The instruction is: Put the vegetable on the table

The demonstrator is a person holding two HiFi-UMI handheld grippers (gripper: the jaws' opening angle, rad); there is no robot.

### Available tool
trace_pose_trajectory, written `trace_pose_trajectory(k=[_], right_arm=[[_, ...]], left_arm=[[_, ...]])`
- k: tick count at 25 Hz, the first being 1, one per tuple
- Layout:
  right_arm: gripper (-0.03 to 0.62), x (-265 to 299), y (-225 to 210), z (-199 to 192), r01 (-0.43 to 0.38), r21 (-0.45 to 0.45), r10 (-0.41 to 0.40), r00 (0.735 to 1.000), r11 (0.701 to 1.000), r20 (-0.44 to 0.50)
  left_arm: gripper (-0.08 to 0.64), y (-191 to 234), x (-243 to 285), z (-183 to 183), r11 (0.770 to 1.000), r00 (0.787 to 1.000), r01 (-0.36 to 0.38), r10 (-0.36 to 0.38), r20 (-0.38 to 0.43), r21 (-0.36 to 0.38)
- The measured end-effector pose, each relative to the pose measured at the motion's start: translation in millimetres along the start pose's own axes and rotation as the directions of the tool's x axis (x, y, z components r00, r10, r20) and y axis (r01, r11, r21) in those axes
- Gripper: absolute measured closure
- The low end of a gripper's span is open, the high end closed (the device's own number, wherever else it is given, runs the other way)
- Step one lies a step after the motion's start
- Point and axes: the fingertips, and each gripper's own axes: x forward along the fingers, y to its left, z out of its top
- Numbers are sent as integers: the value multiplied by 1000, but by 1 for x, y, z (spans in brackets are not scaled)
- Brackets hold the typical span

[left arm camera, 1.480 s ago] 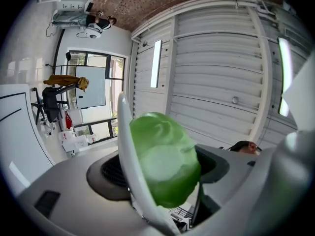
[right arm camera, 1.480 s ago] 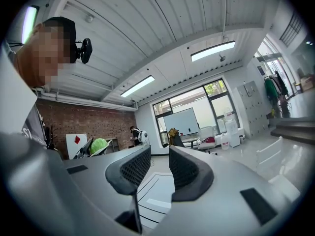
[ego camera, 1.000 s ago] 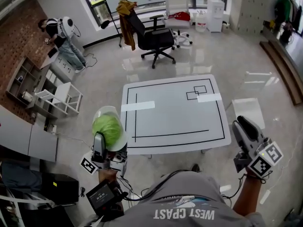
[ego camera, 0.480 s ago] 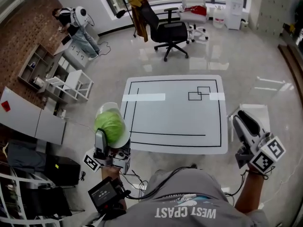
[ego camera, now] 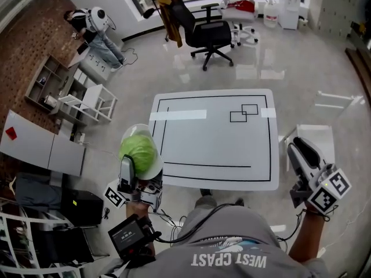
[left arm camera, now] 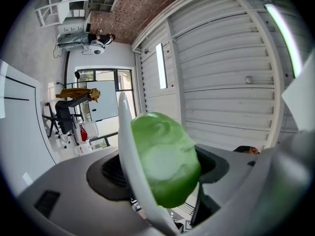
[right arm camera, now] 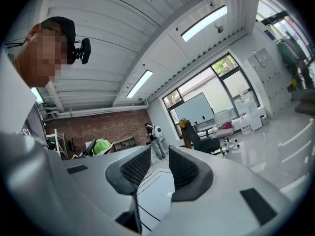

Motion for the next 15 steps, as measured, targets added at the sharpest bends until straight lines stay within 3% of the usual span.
trace_pose_trajectory(k=[8, 15], right_arm=[[494, 34, -13, 2, 72, -16, -72, 997, 997, 0], [494, 90, 1, 8, 116, -37, -116, 993, 993, 4]], left_arm=[[190, 50, 48, 16, 997, 997, 46, -50, -56, -66], [190, 92, 70, 60, 994, 992, 69, -77, -101, -82]])
